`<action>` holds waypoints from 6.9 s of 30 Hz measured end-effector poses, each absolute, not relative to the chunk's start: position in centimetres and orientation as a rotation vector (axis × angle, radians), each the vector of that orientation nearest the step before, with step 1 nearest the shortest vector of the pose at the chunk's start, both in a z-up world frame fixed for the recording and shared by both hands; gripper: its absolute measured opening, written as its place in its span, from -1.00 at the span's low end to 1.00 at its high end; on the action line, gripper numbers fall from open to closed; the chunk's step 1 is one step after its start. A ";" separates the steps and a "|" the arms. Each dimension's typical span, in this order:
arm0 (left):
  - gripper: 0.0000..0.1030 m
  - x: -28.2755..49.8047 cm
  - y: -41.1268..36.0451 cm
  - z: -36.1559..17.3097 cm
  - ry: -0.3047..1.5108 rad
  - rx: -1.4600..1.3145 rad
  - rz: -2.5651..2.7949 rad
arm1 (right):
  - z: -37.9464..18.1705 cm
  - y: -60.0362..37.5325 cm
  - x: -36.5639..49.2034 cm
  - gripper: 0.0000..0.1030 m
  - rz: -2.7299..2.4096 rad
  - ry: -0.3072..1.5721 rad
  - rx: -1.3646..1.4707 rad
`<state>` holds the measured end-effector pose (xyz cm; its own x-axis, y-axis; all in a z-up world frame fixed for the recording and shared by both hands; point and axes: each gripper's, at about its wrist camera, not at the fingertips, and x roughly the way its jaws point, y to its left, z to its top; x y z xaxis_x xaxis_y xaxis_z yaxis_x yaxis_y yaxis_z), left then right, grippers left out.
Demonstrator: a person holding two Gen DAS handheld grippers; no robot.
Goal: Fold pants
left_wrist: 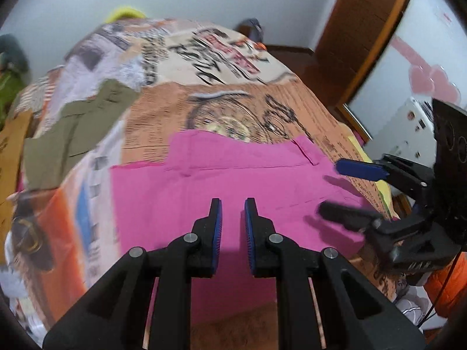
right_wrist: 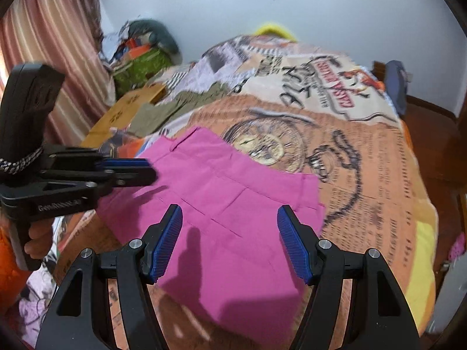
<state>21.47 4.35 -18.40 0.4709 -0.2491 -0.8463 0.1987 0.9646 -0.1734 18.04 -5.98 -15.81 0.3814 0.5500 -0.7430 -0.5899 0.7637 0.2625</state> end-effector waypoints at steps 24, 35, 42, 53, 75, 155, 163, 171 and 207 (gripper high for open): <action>-0.58 16.3 7.5 -19.6 1.028 0.000 -0.142 | -17.3 -10.6 15.5 0.21 0.658 1.019 -0.094; -0.57 13.3 10.7 -19.2 1.040 -0.102 -0.058 | -16.8 -13.3 15.0 0.22 0.549 1.021 -0.063; -0.57 14.2 10.6 -17.1 0.984 -0.116 -0.040 | -14.9 -14.0 15.1 0.22 0.522 0.959 -0.021; 0.30 17.0 10.6 -19.3 1.013 -0.112 -0.024 | -15.9 -13.5 17.2 0.31 0.507 0.984 0.009; 0.23 22.0 11.2 -22.5 1.077 -0.238 -0.186 | -21.4 -11.6 22.0 0.11 0.640 1.154 0.182; -0.65 38.2 34.5 -27.4 0.999 -0.151 0.190 | -20.9 18.2 40.9 -0.75 0.776 0.969 -0.199; -0.43 36.8 35.7 -27.6 0.997 -0.146 0.216 | -21.5 17.4 40.8 -0.51 0.723 0.969 -0.265; -0.44 34.3 36.2 -26.2 1.038 -0.080 0.305 | -17.9 15.2 39.2 -0.46 0.666 0.924 -0.276; -0.39 0.2 13.2 4.3 0.223 -0.027 0.168 | 7.2 -1.2 8.5 -0.45 0.889 0.207 -0.004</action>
